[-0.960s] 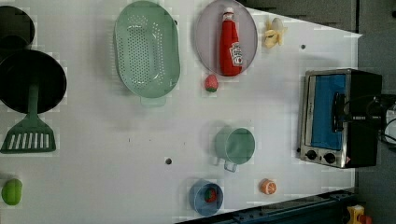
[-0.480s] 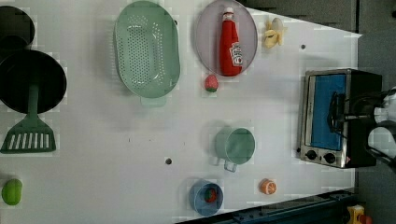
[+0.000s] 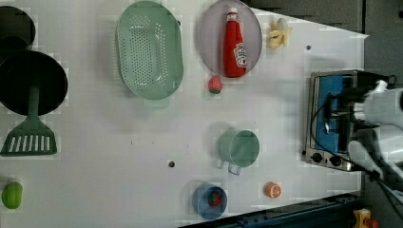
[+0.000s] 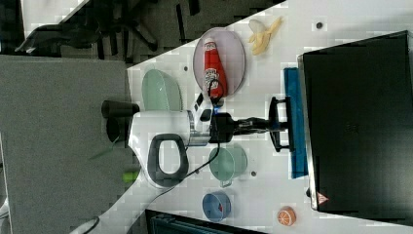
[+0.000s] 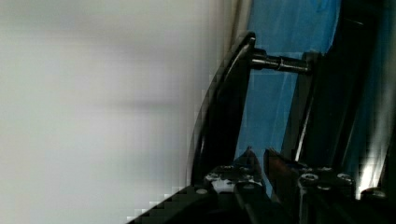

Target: Flap open oven.

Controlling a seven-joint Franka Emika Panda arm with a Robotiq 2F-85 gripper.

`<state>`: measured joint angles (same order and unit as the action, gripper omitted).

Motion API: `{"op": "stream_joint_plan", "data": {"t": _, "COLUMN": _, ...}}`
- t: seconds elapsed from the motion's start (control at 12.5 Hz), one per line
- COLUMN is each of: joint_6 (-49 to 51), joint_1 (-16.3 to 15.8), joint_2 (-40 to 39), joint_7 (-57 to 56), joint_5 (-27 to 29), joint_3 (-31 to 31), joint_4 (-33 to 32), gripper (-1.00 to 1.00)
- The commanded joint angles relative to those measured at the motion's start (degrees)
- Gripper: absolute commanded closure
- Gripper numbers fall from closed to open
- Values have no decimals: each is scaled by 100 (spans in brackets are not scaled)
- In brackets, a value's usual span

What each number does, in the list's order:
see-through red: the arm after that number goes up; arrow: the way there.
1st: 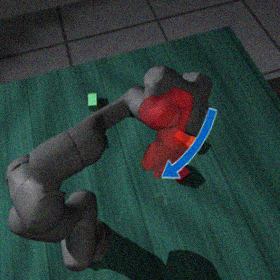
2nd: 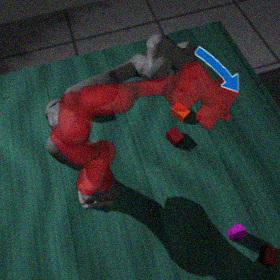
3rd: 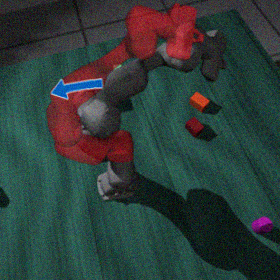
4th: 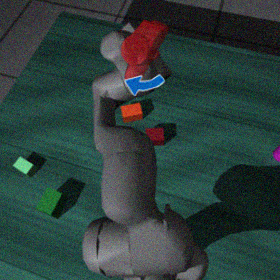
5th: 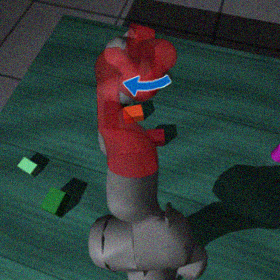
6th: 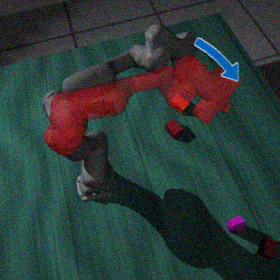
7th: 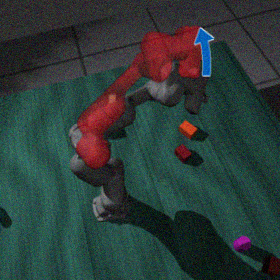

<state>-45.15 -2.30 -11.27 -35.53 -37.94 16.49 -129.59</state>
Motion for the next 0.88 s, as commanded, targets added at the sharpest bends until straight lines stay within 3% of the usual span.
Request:
{"op": "stream_joint_plan", "data": {"t": 0.08, "joint_6": -70, "joint_1": -443, "joint_2": -566, "joint_7": 1668, "joint_5": -347, "joint_3": -338, "joint_4": -62, "gripper": 65}}
{"op": "stream_joint_plan", "data": {"t": 0.4, "joint_6": -84, "joint_1": -681, "joint_2": -1183, "joint_7": 2514, "joint_5": -727, "joint_3": -439, "joint_4": 107, "gripper": 65}}
{"op": "stream_joint_plan", "data": {"t": 0.88, "joint_6": -428, "joint_1": -743, "joint_2": -1883, "joint_7": 2599, "joint_5": -703, "joint_3": -452, "joint_4": 429, "gripper": 65}}
